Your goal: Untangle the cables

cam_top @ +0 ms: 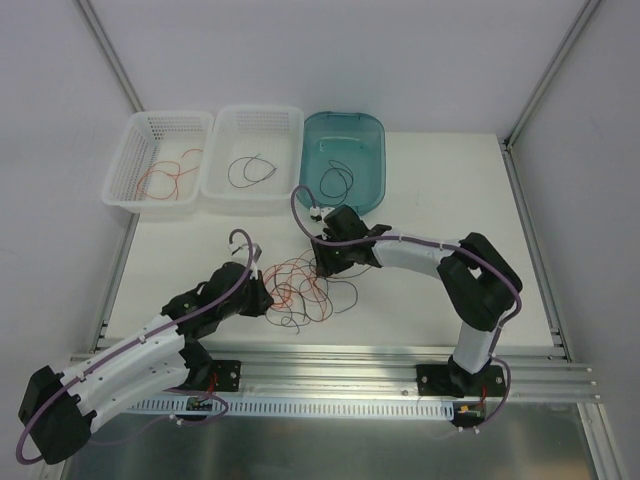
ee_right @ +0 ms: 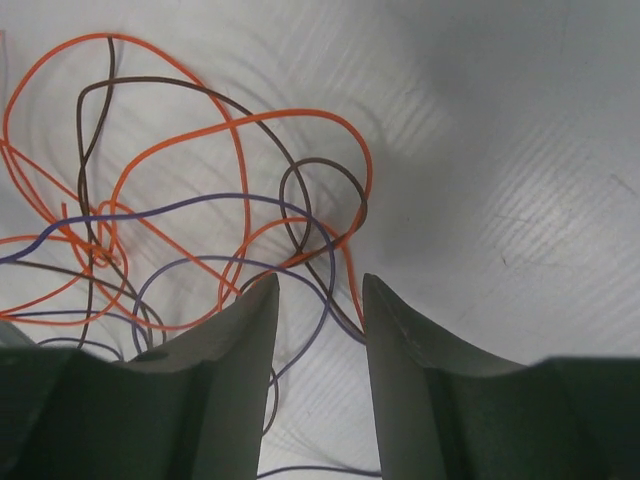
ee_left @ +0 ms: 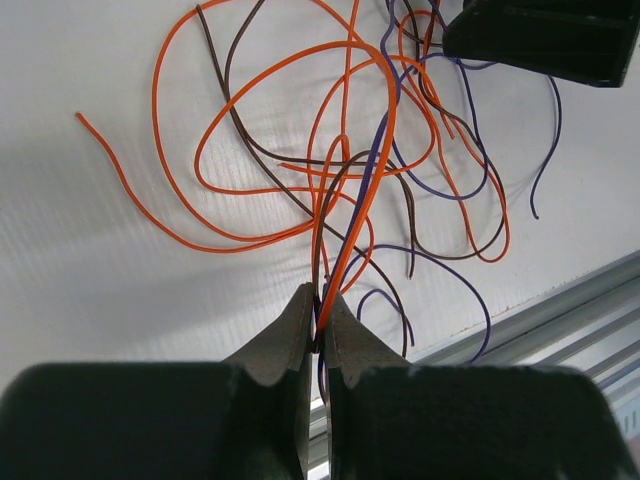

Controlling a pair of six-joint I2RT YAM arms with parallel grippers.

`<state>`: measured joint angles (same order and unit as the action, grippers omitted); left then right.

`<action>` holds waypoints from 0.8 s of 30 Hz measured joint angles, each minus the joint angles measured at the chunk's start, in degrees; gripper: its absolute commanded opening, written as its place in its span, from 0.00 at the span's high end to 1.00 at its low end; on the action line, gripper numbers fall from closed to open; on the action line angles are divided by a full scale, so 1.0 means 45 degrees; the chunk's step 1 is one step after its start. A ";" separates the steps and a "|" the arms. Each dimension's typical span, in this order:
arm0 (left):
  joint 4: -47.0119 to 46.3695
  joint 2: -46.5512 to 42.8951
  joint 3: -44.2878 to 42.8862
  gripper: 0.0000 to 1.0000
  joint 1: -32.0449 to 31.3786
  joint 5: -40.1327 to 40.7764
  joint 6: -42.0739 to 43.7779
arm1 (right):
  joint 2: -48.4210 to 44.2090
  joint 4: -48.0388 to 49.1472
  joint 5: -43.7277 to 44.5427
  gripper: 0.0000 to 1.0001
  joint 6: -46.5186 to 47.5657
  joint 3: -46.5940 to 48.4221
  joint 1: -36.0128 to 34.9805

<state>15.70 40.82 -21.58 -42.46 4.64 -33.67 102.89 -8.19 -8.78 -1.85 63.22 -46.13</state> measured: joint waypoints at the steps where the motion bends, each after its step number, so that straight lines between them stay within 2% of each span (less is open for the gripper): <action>1: 0.0039 0.0000 0.0000 1.00 0.0000 -0.0029 -0.0015 | 0.0175 0.0068 0.0097 0.58 -0.0019 0.0049 -0.0063; 9: 0.0296 -0.0321 0.0253 1.00 0.0000 -0.0092 -0.0155 | 0.0627 0.0646 0.0947 0.62 -0.0457 0.0083 -0.0136; 21: 0.0495 -0.0384 0.0369 1.00 0.0000 -0.0092 -0.0340 | 0.1132 0.1428 0.0942 0.69 -0.1073 0.0359 -0.0136; 22: 0.0495 -0.0384 0.0369 1.00 0.0000 -0.0087 -0.0340 | 0.1214 0.1472 0.0962 0.70 -0.1093 0.0457 -0.0136; 24: 0.0500 -0.0389 0.0379 1.00 0.0000 -0.0083 -0.0340 | 0.1375 0.1603 0.0962 0.78 -0.1117 0.0578 -0.0141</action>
<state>17.96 39.07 -19.88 -42.46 4.27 -35.20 109.08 -0.97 -4.45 -6.87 65.82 -46.76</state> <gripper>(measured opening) 0.028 0.271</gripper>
